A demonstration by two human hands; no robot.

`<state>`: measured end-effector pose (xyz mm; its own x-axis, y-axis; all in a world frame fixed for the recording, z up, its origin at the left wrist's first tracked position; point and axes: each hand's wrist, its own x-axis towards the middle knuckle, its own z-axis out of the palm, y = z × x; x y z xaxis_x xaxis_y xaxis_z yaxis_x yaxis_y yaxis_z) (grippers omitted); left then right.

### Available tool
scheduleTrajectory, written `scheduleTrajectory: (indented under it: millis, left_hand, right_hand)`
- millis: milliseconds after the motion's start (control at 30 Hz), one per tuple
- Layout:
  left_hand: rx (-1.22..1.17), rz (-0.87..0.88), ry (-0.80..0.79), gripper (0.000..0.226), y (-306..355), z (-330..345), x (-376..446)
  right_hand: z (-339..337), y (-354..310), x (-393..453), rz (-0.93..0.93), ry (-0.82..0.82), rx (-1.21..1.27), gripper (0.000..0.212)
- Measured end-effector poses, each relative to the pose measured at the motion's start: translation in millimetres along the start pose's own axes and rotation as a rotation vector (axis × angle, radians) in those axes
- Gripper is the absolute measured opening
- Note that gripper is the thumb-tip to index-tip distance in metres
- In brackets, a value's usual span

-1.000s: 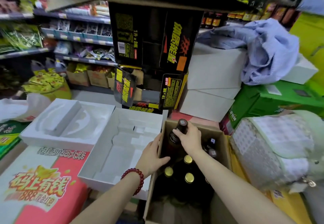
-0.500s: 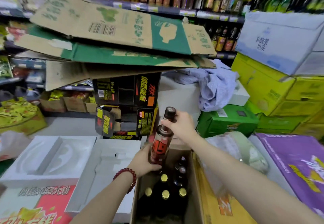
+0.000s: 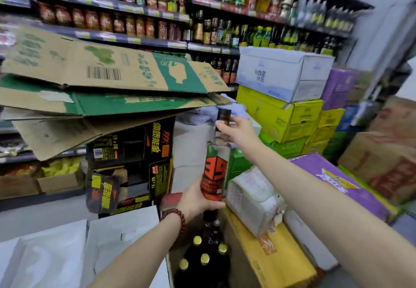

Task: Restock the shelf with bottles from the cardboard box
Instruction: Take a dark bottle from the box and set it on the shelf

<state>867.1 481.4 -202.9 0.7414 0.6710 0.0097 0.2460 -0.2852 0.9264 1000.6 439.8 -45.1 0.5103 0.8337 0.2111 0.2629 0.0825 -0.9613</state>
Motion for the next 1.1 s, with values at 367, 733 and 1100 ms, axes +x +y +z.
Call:
scheduleTrajectory:
  millis: [367,733,1100]
  left_hand:
    - [-0.033,0.223,-0.345,0.067,32,40,-41]
    - [-0.134,0.348,-0.756,0.047,83,125,-181]
    - [-0.106,0.389,-1.053,0.058,81,117,-349]
  right_hand:
    - [-39,-24,-124,0.028,0.545,-0.055,0.040]
    - [-76,-64,-330,0.121,1.015,-0.217,0.024]
    - [-14,-97,-511,0.270,1.394,-0.298,0.047]
